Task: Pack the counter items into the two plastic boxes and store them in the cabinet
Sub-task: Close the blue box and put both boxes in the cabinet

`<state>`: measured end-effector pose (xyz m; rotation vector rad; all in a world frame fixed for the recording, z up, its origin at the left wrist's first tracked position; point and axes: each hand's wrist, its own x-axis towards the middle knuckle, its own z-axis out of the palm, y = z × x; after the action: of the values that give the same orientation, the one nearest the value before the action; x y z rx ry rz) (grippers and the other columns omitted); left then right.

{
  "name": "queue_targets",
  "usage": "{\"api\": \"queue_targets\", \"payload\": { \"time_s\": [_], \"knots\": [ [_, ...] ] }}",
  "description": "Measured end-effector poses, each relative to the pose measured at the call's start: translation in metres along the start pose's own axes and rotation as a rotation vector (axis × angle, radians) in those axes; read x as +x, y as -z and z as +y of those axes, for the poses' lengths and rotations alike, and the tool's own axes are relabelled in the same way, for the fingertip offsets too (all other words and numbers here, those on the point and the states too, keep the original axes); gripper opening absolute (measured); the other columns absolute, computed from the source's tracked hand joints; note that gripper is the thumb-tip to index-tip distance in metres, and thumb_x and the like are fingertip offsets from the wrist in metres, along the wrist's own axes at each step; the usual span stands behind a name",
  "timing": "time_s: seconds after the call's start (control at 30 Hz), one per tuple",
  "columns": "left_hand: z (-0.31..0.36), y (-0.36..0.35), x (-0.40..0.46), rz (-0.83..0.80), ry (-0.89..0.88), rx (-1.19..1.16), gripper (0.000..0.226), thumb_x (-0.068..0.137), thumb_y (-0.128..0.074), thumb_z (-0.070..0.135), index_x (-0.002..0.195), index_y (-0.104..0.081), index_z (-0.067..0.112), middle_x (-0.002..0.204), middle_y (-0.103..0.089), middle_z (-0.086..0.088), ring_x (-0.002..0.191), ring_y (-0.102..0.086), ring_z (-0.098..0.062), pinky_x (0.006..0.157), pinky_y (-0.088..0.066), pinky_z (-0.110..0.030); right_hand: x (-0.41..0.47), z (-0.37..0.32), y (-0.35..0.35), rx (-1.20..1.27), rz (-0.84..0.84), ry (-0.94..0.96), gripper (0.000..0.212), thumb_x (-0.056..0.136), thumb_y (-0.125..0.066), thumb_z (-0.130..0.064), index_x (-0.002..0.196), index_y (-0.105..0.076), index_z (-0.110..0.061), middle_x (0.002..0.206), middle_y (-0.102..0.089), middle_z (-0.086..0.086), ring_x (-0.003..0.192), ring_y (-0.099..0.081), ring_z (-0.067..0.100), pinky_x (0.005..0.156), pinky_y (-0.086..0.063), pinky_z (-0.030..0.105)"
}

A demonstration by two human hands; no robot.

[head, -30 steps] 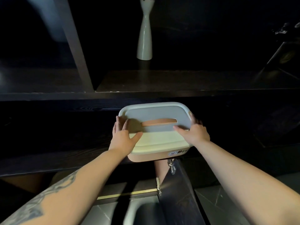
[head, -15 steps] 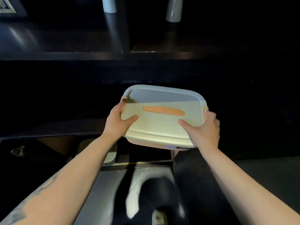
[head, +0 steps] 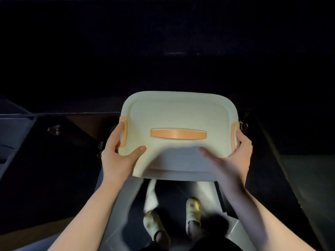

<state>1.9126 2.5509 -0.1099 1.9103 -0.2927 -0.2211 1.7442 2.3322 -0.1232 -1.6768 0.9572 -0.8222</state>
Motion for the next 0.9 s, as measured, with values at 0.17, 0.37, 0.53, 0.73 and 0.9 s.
{"api": "queue_targets", "payload": {
  "time_s": [0.17,0.37,0.53,0.73,0.9],
  "knots": [
    [-0.054,0.002,-0.022,-0.026,0.126,-0.032,0.083,0.065,-0.086,0.023,0.136,-0.046,0.039,0.125,-0.057,0.023,0.117,-0.053,0.002,0.096,-0.043,-0.023,-0.025,0.030,-0.015,0.029,-0.030,-0.047,0.094,0.054,-0.094,-0.015,0.133,-0.046,-0.002,0.129,-0.053,0.018,0.122,-0.053,0.027,0.101,-0.047,0.040],
    [-0.129,-0.021,-0.040,-0.058,0.332,0.042,0.084,0.064,-0.087,0.026,0.135,-0.045,0.042,0.112,-0.064,0.023,0.107,-0.060,-0.003,0.092,-0.046,-0.027,-0.027,0.089,-0.018,-0.302,-0.186,-0.112,0.090,0.054,-0.091,-0.045,0.132,-0.051,-0.026,0.127,-0.056,-0.003,0.123,-0.049,0.014,0.101,-0.044,0.036],
    [-0.179,-0.057,-0.030,-0.120,0.391,0.139,0.081,0.070,-0.082,0.022,0.137,-0.043,0.042,0.106,-0.066,0.018,0.097,-0.063,-0.009,0.084,-0.045,-0.021,-0.017,0.155,-0.026,-0.495,-0.270,-0.089,0.082,0.062,-0.079,-0.061,0.130,-0.048,-0.026,0.105,-0.055,-0.002,0.104,-0.052,0.019,0.084,-0.048,0.037],
    [-0.249,-0.135,0.004,-0.182,0.327,0.168,0.053,0.082,-0.069,0.006,0.125,-0.050,0.031,0.114,-0.060,0.004,0.086,-0.060,0.010,0.063,-0.038,0.004,0.008,0.254,-0.044,-0.644,-0.286,-0.130,0.074,0.068,-0.068,-0.065,0.132,-0.045,-0.036,0.114,-0.047,-0.001,0.107,-0.047,0.027,0.085,-0.047,0.041],
    [-0.330,-0.197,0.048,-0.282,0.221,0.134,0.081,0.069,-0.077,0.001,0.140,-0.042,0.017,0.146,-0.038,0.010,0.136,-0.034,-0.006,0.109,-0.029,-0.017,0.061,0.351,-0.074,-0.706,-0.343,-0.156,0.080,0.069,-0.064,-0.069,0.136,-0.042,-0.033,0.124,-0.044,0.001,0.114,-0.043,0.026,0.094,-0.045,0.047]
  ]
}}
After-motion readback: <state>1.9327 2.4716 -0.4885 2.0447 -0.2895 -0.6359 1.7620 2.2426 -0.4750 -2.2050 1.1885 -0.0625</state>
